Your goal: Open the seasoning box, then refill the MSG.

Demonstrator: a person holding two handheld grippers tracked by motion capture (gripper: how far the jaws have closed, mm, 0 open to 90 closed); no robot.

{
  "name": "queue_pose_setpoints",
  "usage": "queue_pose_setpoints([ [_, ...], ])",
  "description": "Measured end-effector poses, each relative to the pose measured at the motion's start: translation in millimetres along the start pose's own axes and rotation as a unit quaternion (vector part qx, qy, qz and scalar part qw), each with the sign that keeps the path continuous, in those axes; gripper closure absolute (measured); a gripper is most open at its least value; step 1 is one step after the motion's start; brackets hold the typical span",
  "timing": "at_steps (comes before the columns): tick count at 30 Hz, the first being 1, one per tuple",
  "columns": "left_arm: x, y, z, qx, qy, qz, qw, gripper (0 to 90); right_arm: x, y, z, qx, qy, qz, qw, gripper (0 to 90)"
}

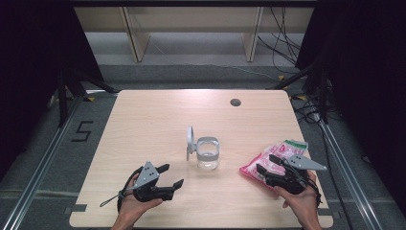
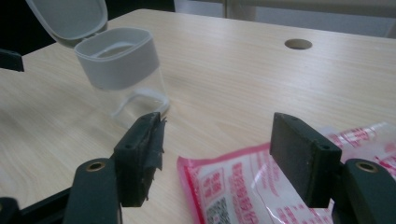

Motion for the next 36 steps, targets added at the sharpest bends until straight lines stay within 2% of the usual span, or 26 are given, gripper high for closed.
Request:
queue_pose_setpoints([
  [2,0.8,-0.2,0.4,-0.002,-0.005,0.002,1.0000,24.6,-2.5,-5.6,-3.2,0.002,0.001,-0.004,1.0000,33.5],
  [3,0.9,-0.2,0.3,-0.002,-0.005,0.002,1.0000,24.5,-4.3,-5.3,-5.9,0.021,0.005,-0.005,0.9998,32.9],
  [4,-0.2,-0.2,-0.6,0.000,0.002,0.001,1.0000,24.5,-6.0,-7.0,-7.6,0.023,0.009,-0.007,0.9997,32.5],
  [7,0.4,-0.9,0.1,-0.003,-0.001,0.002,1.0000,24.5,-7.8,-14.4,-11.2,0.021,0.008,-0.017,0.9996,31.7],
  [9,0.3,0.7,-1.3,0.003,0.004,0.002,1.0000,24.5,-13.1,-17.7,-16.3,0.042,0.012,-0.025,0.9987,31.3],
  [11,0.1,1.5,-1.9,0.007,0.007,0.003,0.9999,24.4,-14.8,-20.7,-17.4,0.036,0.014,-0.030,0.9988,31.1],
  [12,1.3,-0.6,-0.3,-0.004,-0.003,0.000,1.0000,24.5,-15.9,-23.8,-17.9,0.038,0.006,-0.027,0.9989,31.0],
  [13,0.4,0.6,-1.3,0.002,0.003,0.001,1.0000,24.5,-18.9,-22.7,-20.3,0.055,0.014,-0.032,0.9979,30.8],
  [15,0.2,1.3,-1.6,0.005,0.005,0.003,1.0000,24.6,-19.8,-28.2,-21.7,0.048,0.009,-0.034,0.9983,30.8],
  [16,0.1,1.2,-1.5,0.004,0.004,0.003,1.0000,24.6,-20.8,-31.5,-23.2,0.046,0.013,-0.047,0.9978,30.7],
  [18,0.3,0.5,-1.1,0.001,0.002,0.001,1.0000,24.6,-23.9,-32.1,-25.0,0.066,0.012,-0.053,0.9964,30.5],
  [19,0.1,0.7,-1.4,0.002,0.003,0.001,1.0000,24.6,-25.8,-35.3,-25.1,0.056,0.013,-0.053,0.9969,30.5],
  [20,0.2,0.7,-1.3,0.000,0.003,0.002,1.0000,24.6,-26.4,-35.5,-24.9,0.071,0.002,-0.055,0.9959,30.4],
  [21,0.2,0.7,-1.3,0.000,0.003,0.002,1.0000,24.6,-28.2,-41.3,-26.4,0.058,0.007,-0.068,0.9960,30.2],
  [22,0.1,0.6,-1.2,0.000,0.003,0.001,1.0000,24.6,-29.2,-40.3,-25.8,0.075,-0.002,-0.065,0.9951,29.8],
  [23,0.3,0.3,-1.0,0.000,0.002,0.001,1.0000,24.6,-31.4,-44.5,-26.5,0.068,0.002,-0.073,0.9950,29.4],
  [24,0.3,0.6,-1.4,0.002,0.004,0.003,1.0000,24.6,-31.6,-44.8,-27.1,0.080,-0.002,-0.073,0.9941,29.2],
  [27,0.9,-0.8,-1.4,0.000,0.003,0.000,1.0000,24.6,-34.8,-53.5,-28.8,0.063,0.002,-0.083,0.9945,29.2],
  [28,0.8,-0.9,-1.7,0.001,0.005,0.001,1.0000,24.7,-34.4,-52.2,-27.8,0.068,-0.007,-0.073,0.9950,29.3],
  [29,0.7,-0.3,-2.2,0.010,0.009,0.000,0.9999,24.7,-34.4,-55.2,-28.6,0.065,-0.007,-0.086,0.9941,29.3],
  [30,0.7,-1.3,-3.0,0.002,0.011,0.002,0.9999,24.9,-35.9,-55.9,-29.9,0.065,0.001,-0.088,0.9940,29.3],
  [31,0.7,-1.3,-3.0,0.002,0.011,0.002,0.9999,25.0,-36.9,-54.0,-31.2,0.081,0.005,-0.087,0.9929,29.3],
  [32,2.0,-2.8,-1.3,0.003,0.002,-0.003,1.0000,25.0,-36.9,-54.0,-31.2,0.081,0.005,-0.087,0.9929,29.3],
  [33,1.9,-3.2,-2.1,0.002,0.004,-0.004,1.0000,25.0,-36.5,-60.8,-30.8,0.063,-0.003,-0.099,0.9931,27.6],
  [34,1.4,-3.1,-2.5,0.004,0.008,-0.001,1.0000,25.0,-37.9,-60.7,-32.6,0.079,0.004,-0.105,0.9914,26.4],
  [36,1.3,-2.7,-3.1,0.007,0.011,0.001,0.9999,25.0,-38.3,-61.7,-33.3,0.092,0.007,-0.106,0.9901,25.3],
])
Point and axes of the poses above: each handheld gripper's, and its own axes: x roughly forward along the jaws, z roughly out of its top, y roughly to its left, the point moved 9 cm from there along x, roughly forward along the jaws, and after that the axes turned 5 degrees about x, right-handed, at the moved point
